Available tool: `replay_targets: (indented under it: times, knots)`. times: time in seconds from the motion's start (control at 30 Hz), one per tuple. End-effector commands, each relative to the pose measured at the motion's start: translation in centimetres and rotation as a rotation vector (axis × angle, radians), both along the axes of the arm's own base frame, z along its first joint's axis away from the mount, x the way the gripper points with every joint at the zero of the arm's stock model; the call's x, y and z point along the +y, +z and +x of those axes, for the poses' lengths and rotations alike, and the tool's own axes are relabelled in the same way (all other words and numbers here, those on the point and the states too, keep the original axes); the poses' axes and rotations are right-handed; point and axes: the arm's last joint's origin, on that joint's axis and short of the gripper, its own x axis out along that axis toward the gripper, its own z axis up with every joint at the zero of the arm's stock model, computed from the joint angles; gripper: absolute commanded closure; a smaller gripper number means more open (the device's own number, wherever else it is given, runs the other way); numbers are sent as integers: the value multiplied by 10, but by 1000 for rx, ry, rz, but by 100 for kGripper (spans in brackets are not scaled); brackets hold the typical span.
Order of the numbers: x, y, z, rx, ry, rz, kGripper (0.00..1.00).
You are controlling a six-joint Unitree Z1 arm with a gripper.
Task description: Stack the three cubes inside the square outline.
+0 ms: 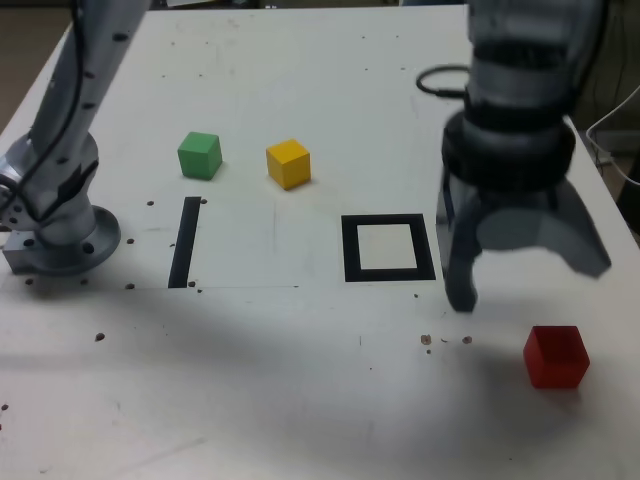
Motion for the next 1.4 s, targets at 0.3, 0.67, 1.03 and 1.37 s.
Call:
replay_targets:
  times: [0.3,0.67,1.03,1.37]
  knots:
    - [-33,-25,20,-10,-27,23,3]
    - [-40,-50,36,3,-30,48,11]
    - [-42,-61,43,2,-28,55,20]
    - [-36,-57,47,-24,-31,75,38]
